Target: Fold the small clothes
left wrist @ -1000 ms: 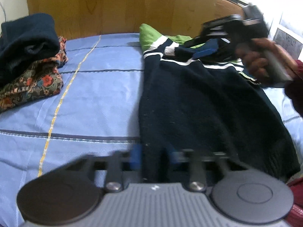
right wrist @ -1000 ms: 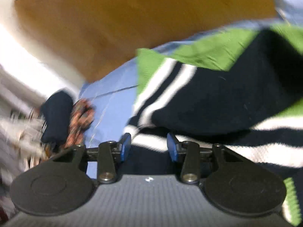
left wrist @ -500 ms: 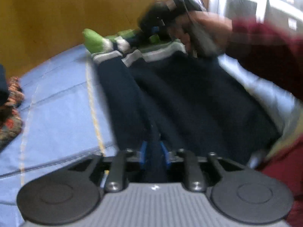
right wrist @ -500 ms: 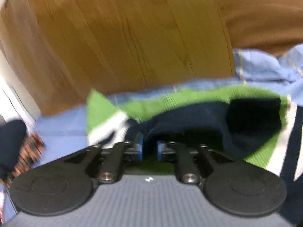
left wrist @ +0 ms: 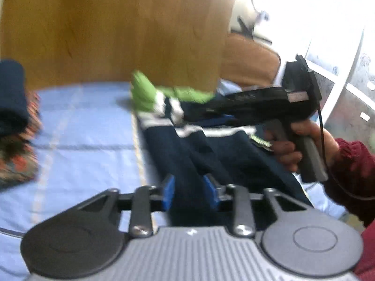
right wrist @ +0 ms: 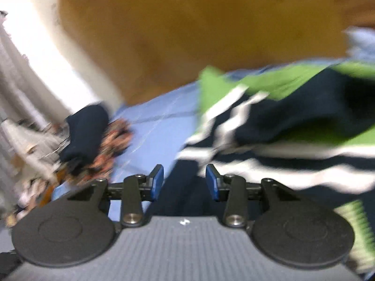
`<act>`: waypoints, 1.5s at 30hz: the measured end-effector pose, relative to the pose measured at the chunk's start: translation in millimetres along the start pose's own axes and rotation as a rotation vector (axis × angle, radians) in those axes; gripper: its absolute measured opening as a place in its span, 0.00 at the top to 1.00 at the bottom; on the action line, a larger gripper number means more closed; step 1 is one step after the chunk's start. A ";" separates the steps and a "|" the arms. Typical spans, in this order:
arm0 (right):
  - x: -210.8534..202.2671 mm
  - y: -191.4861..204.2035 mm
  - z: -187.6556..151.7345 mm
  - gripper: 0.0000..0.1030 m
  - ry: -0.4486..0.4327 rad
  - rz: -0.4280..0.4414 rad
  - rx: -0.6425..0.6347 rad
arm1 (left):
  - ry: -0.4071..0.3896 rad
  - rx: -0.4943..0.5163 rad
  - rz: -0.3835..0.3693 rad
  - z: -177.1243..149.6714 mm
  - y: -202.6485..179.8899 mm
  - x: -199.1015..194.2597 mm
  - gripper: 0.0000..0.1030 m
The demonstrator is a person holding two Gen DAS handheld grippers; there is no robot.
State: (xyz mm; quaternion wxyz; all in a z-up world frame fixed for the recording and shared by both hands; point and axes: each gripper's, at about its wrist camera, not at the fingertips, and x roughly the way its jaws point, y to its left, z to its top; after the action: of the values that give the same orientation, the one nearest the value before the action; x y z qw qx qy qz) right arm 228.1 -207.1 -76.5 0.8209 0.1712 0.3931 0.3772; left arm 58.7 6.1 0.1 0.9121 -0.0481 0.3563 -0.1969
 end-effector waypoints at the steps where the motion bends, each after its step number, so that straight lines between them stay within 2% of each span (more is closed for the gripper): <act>1: 12.1 -0.5 -5.7 0.59 0.036 0.003 0.009 | 0.046 0.018 0.007 -3.0 -3.9 14.2 0.82; 2: 23.8 -3.2 -10.7 0.59 0.070 -0.012 0.018 | 0.100 0.046 0.025 -9.4 -9.9 27.5 0.84; 3: 33.3 -9.3 -15.8 0.68 0.095 -0.025 0.028 | 0.155 0.074 0.048 -14.4 -12.9 42.4 0.85; 4: 31.7 -16.2 -18.5 0.70 0.061 -0.007 0.039 | 0.124 0.116 0.054 -16.3 -16.6 44.0 0.85; 5: 28.1 -22.4 -16.4 0.70 0.071 0.009 0.064 | 0.144 0.156 0.047 -12.2 -19.3 46.1 0.84; 7: 5.0 -35.5 -9.8 0.67 0.060 0.034 0.141 | 0.138 0.194 0.035 0.4 -14.9 40.9 0.80; 9: -35.6 -48.9 -2.8 0.66 -0.059 0.030 0.130 | 0.082 0.205 0.052 22.9 -2.6 35.0 0.80; 13: -106.9 -86.4 15.4 0.62 -0.268 -0.182 0.106 | -0.028 0.145 0.126 84.7 27.5 49.3 0.80; 16: -135.4 -113.8 26.5 0.49 -0.350 -0.344 0.126 | -0.091 0.052 0.171 130.9 56.9 83.1 0.80; 20: -147.0 -148.9 38.0 0.39 -0.386 -0.345 0.210 | -0.085 -0.087 0.155 172.2 90.8 139.2 0.80; 21: -143.2 -152.5 42.0 0.34 -0.381 -0.353 0.191 | -0.074 -0.108 0.146 176.7 96.8 149.6 0.80; 24: -119.8 -148.1 49.8 0.31 -0.314 -0.442 0.038 | -0.042 -0.133 0.128 183.1 102.4 170.8 0.83; 29: -90.4 -122.9 47.0 0.29 -0.175 -0.505 -0.355 | -0.043 -0.088 0.109 182.3 94.7 177.8 0.83; 31: -81.9 -120.4 46.2 0.33 -0.142 -0.555 -0.473 | -0.043 -0.081 0.110 183.2 94.0 182.1 0.83; 33: -74.1 -129.1 51.5 0.83 -0.078 -0.588 -0.468 | -0.033 -0.078 0.120 188.2 94.3 190.6 0.83; 34: -72.7 -134.4 56.0 0.92 -0.048 -0.592 -0.441 | -0.029 -0.075 0.124 189.2 93.7 193.6 0.83; 37: -99.9 -133.6 64.3 0.92 -0.125 -0.643 -0.401 | -0.021 -0.065 0.117 190.6 91.2 203.8 0.84; 39: -137.2 -137.7 74.9 0.92 -0.225 -0.659 -0.299 | -0.016 -0.056 0.105 191.7 89.6 210.5 0.84; 40: -153.6 -141.4 79.2 0.92 -0.239 -0.639 -0.239 | -0.005 -0.048 0.098 192.3 87.8 217.2 0.84; 45: -198.3 -127.8 72.3 0.92 -0.167 -0.521 -0.139 | 0.089 0.001 0.119 187.1 79.9 264.1 0.84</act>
State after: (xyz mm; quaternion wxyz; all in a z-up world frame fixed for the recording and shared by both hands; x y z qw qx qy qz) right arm 265.5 -439.4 -2.2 0.9295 0.0383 0.3281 0.1641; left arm 386.4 -34.3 -46.1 0.9054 -0.0175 0.3988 -0.1446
